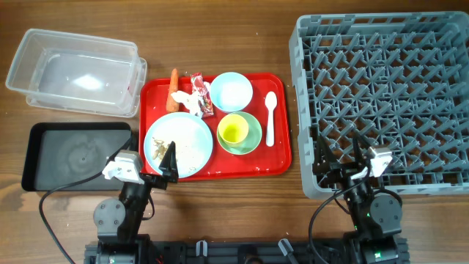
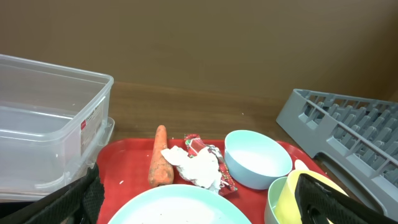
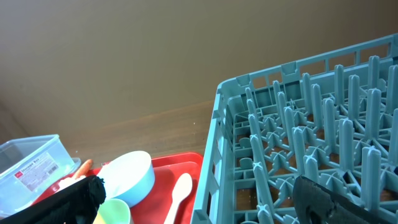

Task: Sort waste into correct bins and load items into the dishwasher rack
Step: 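Raise both grippers from rest toward the red tray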

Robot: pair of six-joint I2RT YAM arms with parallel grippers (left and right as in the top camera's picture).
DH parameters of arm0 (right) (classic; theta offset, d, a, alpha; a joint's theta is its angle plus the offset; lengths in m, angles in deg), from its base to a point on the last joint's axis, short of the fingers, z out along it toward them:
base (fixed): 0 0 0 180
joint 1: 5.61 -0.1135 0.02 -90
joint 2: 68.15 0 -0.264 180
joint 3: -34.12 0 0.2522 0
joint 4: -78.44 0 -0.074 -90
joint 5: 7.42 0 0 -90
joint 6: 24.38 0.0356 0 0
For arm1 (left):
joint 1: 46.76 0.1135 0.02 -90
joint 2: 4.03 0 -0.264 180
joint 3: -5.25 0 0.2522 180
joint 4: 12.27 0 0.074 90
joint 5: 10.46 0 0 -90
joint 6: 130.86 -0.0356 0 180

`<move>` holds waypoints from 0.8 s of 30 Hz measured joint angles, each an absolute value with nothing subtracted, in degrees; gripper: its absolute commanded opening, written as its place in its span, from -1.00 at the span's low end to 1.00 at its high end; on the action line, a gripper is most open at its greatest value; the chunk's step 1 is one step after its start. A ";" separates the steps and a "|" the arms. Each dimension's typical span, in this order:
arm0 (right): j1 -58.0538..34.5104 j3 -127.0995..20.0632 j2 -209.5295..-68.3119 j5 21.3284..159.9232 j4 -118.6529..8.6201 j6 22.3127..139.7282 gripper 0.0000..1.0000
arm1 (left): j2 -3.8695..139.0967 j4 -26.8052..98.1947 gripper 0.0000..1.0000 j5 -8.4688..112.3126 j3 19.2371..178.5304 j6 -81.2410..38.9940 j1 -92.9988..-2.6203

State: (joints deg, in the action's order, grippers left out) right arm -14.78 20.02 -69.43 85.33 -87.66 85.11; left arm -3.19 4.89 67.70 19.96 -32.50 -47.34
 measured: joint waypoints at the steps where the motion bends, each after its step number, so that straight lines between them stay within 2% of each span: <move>1: -14.78 20.02 -69.43 85.33 -87.66 85.11 1.00 | -3.19 4.89 1.00 67.70 19.96 -32.50 -47.34; 24: -14.78 20.02 -69.43 85.33 -87.66 85.59 0.99 | -3.08 4.89 1.00 67.70 19.96 -32.50 -47.34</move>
